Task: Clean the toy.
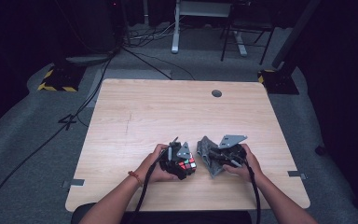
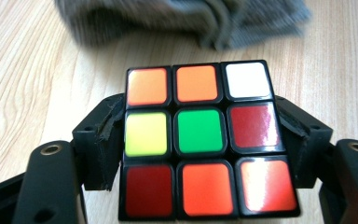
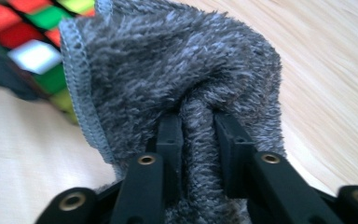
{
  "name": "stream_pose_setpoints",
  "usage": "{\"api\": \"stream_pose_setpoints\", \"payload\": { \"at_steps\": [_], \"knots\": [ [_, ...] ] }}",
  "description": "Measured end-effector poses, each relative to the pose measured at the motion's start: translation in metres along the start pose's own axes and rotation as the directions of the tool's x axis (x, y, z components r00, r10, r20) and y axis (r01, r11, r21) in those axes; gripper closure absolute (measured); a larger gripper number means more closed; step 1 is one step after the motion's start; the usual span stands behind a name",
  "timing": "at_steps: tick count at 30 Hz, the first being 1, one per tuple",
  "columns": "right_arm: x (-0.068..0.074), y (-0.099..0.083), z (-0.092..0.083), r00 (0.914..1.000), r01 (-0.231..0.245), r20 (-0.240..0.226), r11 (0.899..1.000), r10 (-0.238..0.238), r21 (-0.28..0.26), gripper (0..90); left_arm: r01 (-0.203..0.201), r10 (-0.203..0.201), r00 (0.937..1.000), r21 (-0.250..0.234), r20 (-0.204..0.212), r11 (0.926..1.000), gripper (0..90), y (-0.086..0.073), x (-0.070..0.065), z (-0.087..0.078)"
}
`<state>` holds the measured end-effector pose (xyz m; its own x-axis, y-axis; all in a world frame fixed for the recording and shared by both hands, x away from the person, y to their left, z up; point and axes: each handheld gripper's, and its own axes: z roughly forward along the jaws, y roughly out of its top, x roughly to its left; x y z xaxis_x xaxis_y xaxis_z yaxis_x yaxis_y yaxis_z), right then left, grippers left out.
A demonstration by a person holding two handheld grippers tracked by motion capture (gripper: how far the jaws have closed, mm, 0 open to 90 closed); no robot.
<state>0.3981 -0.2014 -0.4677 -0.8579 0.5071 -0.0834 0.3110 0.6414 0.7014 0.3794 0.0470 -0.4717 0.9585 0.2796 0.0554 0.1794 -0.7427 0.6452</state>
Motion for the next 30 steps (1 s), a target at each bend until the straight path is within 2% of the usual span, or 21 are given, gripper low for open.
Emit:
{"api": "stream_pose_setpoints", "payload": {
  "at_steps": [2, 5, 13, 16, 20, 23, 28, 30],
  "knots": [
    [-0.009, -0.003, -0.001, 0.9993, -0.029, 0.023, 0.999, 0.029, 0.018, 64.2, 0.023, -0.023, 0.9997, -0.019, -0.006, 0.9996, 25.9, -0.004, 0.001, -0.006],
    [-0.017, -0.008, -0.005, 0.9970, -0.071, 0.032, 0.997, 0.070, 0.013, 57.8, 0.038, -0.038, 0.9993, -0.015, 0.005, 0.9992, 24.8, -0.009, 0.002, -0.014],
    [-0.019, -0.002, -0.019, 0.9952, -0.086, 0.046, 0.996, 0.087, -0.020, 38.4, 0.035, -0.035, 0.9992, 0.001, 0.020, 0.9994, 25.8, -0.021, -0.009, -0.026],
    [-0.019, 0.002, -0.025, 0.9951, -0.082, 0.051, 0.996, 0.084, -0.047, 38.4, 0.034, -0.034, 0.9991, 0.000, 0.027, 0.9994, 26.6, -0.025, -0.013, -0.028],
    [-0.015, 0.004, -0.031, 0.9962, -0.077, 0.035, 0.995, 0.079, -0.070, 39.1, 0.035, -0.035, 0.9988, -0.010, 0.034, 0.9993, 27.5, -0.026, -0.015, -0.030],
    [-0.006, 0.004, -0.035, 0.9985, -0.050, 0.019, 0.997, 0.051, -0.067, 39.9, 0.033, -0.032, 0.9987, -0.011, 0.038, 0.9994, 28.3, -0.025, -0.018, -0.031],
    [0.013, 0.001, -0.039, 0.9994, -0.012, -0.034, 0.998, 0.010, -0.064, 40.7, 0.029, -0.029, 0.9978, -0.001, 0.059, 0.9996, 30.2, -0.024, -0.026, -0.032],
    [0.020, 0.000, -0.038, 0.9986, -0.001, -0.054, 0.998, -0.002, -0.061, 40.9, 0.015, -0.015, 0.9979, 0.001, 0.063, 0.9999, 30.5, -0.024, -0.030, -0.032]
  ]
}}
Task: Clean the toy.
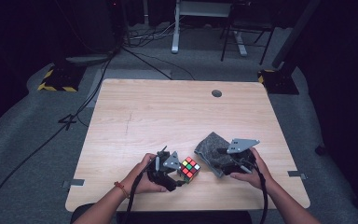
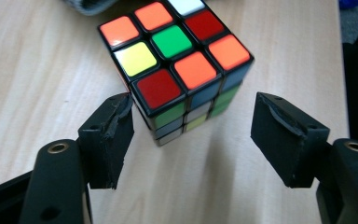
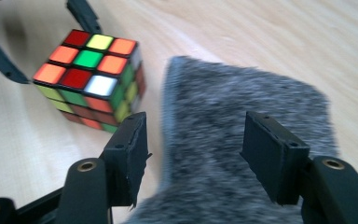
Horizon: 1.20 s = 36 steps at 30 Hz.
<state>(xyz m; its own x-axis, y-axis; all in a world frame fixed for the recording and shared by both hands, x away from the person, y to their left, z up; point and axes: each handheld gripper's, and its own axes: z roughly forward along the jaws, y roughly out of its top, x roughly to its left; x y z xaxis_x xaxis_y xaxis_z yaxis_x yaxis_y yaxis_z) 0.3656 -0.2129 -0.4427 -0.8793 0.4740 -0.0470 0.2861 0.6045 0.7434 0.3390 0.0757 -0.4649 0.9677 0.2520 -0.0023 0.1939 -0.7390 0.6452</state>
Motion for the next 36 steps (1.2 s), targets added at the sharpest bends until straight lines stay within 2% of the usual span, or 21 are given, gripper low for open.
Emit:
{"api": "stream_pose_setpoints", "payload": {
  "at_steps": [7, 11, 16, 21, 24, 26, 30, 33, 34, 36],
  "knots": [
    [0.016, -0.008, 0.007, 0.9987, 0.023, -0.045, 0.999, -0.022, 0.024, 41.5, -0.022, 0.021, 0.9988, 0.006, 0.045, 0.9997, 32.5, 0.001, -0.013, 0.003],
    [0.018, -0.011, 0.013, 0.9978, 0.026, -0.063, 0.999, -0.023, 0.041, 41.5, -0.044, 0.043, 0.9965, 0.015, 0.073, 0.9989, 33.3, 0.003, -0.019, 0.007],
    [0.022, -0.014, 0.018, 0.9961, 0.048, -0.077, 0.997, -0.044, 0.052, 41.3, -0.045, 0.042, 0.9953, 0.024, 0.087, 0.9987, 31.4, 0.005, -0.021, 0.011],
    [0.023, -0.015, 0.022, 0.9944, 0.058, -0.091, 0.997, -0.053, 0.053, 41.2, -0.011, 0.010, 0.9984, 0.019, 0.055, 0.9998, 24.5, 0.002, -0.014, 0.011],
    [0.024, -0.015, 0.023, 0.9943, 0.063, -0.090, 0.996, -0.057, 0.057, 41.2, -0.011, 0.011, 0.9982, 0.010, 0.059, 0.9999, 19.4, 0.001, -0.008, 0.013],
    [0.024, -0.015, 0.025, 0.9938, 0.069, -0.091, 0.996, -0.064, 0.060, 41.2, -0.005, 0.005, 0.9993, 0.007, 0.037, 1.0000, 14.5, 0.003, -0.005, 0.015],
    [0.022, -0.015, 0.027, 0.9941, 0.069, -0.088, 0.996, -0.064, 0.064, 41.4, -0.029, 0.029, 0.9990, 0.007, 0.035, 0.9995, 15.8, 0.011, 0.001, 0.022],
    [0.021, -0.017, 0.029, 0.9940, 0.070, -0.089, 0.995, -0.064, 0.067, 41.4, -0.025, 0.025, 0.9988, -0.010, 0.041, 0.9996, 15.6, 0.015, 0.007, 0.026],
    [0.022, -0.017, 0.029, 0.9942, 0.068, -0.088, 0.995, -0.062, 0.068, 41.4, -0.012, 0.013, 0.9988, -0.014, 0.048, 0.9998, 15.6, 0.016, 0.010, 0.028],
    [0.021, -0.017, 0.031, 0.9939, 0.076, -0.085, 0.994, -0.070, 0.074, 41.4, -0.015, 0.016, 0.9978, -0.016, 0.064, 0.9998, 15.6, 0.018, 0.011, 0.032]
  ]
}}
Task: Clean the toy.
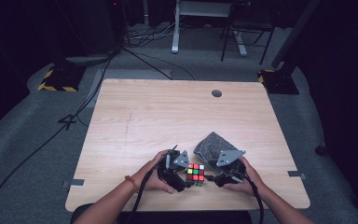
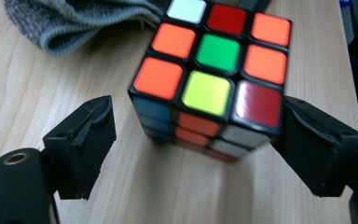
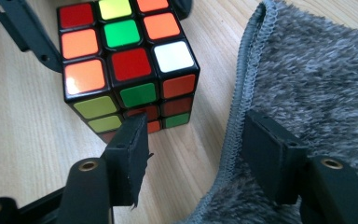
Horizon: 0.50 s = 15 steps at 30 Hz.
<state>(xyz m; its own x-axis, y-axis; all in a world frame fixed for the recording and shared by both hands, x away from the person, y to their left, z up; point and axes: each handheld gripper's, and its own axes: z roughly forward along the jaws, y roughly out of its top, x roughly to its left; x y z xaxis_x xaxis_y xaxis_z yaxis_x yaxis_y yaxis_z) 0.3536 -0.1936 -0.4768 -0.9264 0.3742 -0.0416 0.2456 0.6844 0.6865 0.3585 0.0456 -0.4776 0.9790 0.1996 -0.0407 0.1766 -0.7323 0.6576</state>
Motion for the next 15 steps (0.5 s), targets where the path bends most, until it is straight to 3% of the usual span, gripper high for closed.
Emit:
{"api": "stream_pose_setpoints", "payload": {
  "at_steps": [5, 7, 15],
  "knots": [
    [-0.0008, -0.0009, 0.0028, 1.0000, 0.001, 0.003, 1.000, -0.001, 0.009, 42.1, -0.039, 0.039, 0.9989, 0.001, 0.025, 0.9993, 16.1, 0.0045, -0.0034, 0.0080],
    [-0.0008, -0.0016, 0.0047, 1.0000, 0.001, 0.003, 1.000, -0.001, 0.014, 42.2, -0.055, 0.055, 0.9982, 0.009, 0.022, 0.9984, 21.4, 0.0058, -0.0044, 0.0096],
    [-0.0007, -0.0002, 0.0023, 1.0000, -0.006, 0.001, 1.000, 0.006, -0.017, 42.4, -0.051, 0.051, 0.9983, -0.007, 0.029, 0.9987, 26.3, 0.0064, -0.0015, 0.0108]
  ]
}}
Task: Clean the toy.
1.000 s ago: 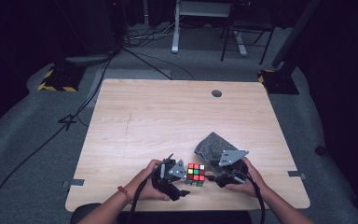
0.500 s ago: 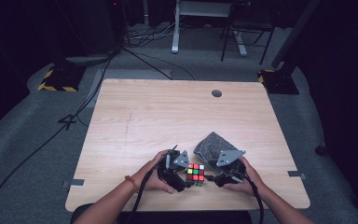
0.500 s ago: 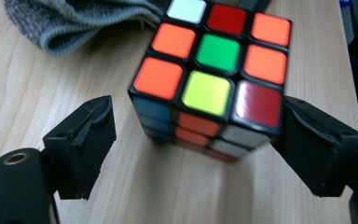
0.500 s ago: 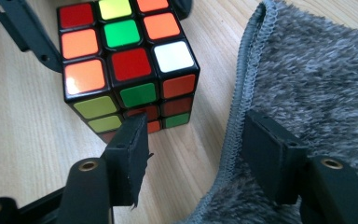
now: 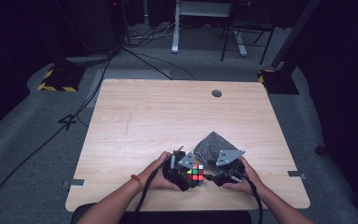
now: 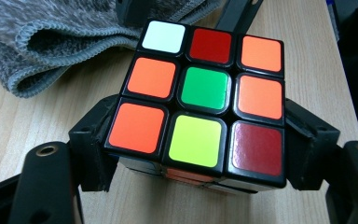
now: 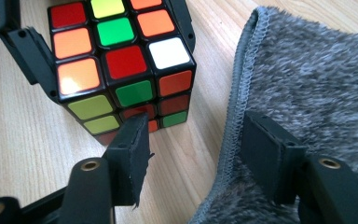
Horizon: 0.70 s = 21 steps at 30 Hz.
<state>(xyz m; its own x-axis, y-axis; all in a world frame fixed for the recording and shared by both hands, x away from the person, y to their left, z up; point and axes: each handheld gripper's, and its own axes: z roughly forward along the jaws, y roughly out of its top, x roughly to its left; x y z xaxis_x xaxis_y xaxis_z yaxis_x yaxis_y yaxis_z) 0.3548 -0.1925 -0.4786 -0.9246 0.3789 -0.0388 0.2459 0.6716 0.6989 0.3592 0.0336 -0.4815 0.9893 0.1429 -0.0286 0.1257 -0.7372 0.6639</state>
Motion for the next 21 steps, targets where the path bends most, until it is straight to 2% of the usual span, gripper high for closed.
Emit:
{"api": "stream_pose_setpoints", "payload": {
  "at_steps": [6, 13, 16, 21],
  "knots": [
    [-0.0002, 0.0014, -0.0041, 1.0000, -0.008, -0.002, 1.000, 0.007, -0.030, 42.8, -0.017, 0.017, 0.9999, 0.003, 0.002, 0.9999, 28.0, -0.0002, -0.0012, -0.0001],
    [0.0018, 0.0039, -0.0038, 1.0000, 0.004, 0.002, 1.000, -0.004, -0.030, 43.0, -0.031, 0.031, 0.9995, 0.022, 0.002, 0.9993, 24.5, 0.0029, -0.0035, 0.0032],
    [0.0017, 0.0038, -0.0037, 1.0000, 0.001, 0.002, 0.999, -0.001, -0.034, 43.2, -0.050, 0.050, 0.9987, 0.030, -0.008, 0.9983, 25.6, 0.0037, -0.0046, 0.0027],
    [0.0011, 0.0042, -0.0051, 0.9997, -0.021, -0.012, 0.997, 0.020, -0.068, 44.0, -0.036, 0.036, 0.9994, 0.009, -0.002, 0.9993, 27.1, 0.0046, -0.0036, 0.0011]
  ]
}}
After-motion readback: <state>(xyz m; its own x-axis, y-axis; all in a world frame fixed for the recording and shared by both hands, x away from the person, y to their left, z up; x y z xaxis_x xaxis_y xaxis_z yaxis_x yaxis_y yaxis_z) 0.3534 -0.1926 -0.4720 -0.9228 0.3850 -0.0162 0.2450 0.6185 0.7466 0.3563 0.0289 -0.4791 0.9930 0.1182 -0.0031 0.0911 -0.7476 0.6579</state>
